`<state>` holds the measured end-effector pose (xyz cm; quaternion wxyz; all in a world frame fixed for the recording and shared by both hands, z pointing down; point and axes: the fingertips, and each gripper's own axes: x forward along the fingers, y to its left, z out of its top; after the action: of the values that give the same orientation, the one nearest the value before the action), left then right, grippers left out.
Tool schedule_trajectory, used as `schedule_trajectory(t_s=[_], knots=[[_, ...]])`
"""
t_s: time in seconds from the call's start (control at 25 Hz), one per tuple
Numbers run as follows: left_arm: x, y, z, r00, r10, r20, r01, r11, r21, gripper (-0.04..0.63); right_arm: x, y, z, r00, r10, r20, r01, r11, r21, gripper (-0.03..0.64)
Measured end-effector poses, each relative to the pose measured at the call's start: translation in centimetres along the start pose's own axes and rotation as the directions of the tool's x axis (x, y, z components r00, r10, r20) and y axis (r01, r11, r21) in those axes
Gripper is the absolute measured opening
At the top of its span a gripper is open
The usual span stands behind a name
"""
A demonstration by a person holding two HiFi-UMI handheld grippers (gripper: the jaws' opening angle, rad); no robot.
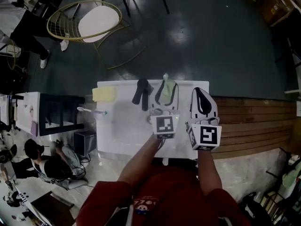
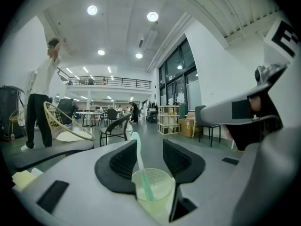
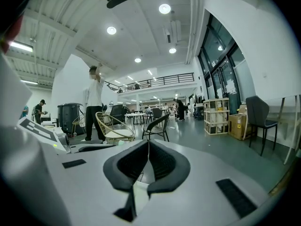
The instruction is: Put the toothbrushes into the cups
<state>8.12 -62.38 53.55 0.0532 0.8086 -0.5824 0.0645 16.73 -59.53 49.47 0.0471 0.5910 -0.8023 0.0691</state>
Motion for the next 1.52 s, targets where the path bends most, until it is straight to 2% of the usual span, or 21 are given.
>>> schedule_trajectory(t_s=[0.52, 0.84, 1.28, 1.52], knots=[[-2.0, -2.0, 2.1, 0.997, -0.06, 0.053, 0.056, 0.996, 0.073, 0.166, -2.0, 0.5, 2.7, 0.998, -0.012, 0.067, 0.013, 1.0, -0.017, 0.029], [-4.5, -2.0, 5.6, 0.992, -0.069, 0.11, 0.063, 0.996, 0.058, 0.166, -4.2, 1.4, 6.0, 0.991, -0.012, 0.133, 0.02, 0.998, -0.065, 0.029], [-10.0, -0.9, 13.1, 0.972, -0.076, 0.224, 0.071, 0.997, 0.031, 0.166, -7.3, 2.5, 9.5, 0.978, -0.009, 0.208, 0.036, 0.991, -0.125, 0.029], [-12.8, -0.1, 15.0, 0.964, -0.071, 0.257, 0.063, 0.997, 0.037, 0.166, -9.0, 2.8, 10.8, 0.972, -0.013, 0.235, 0.047, 0.989, -0.139, 0.029]])
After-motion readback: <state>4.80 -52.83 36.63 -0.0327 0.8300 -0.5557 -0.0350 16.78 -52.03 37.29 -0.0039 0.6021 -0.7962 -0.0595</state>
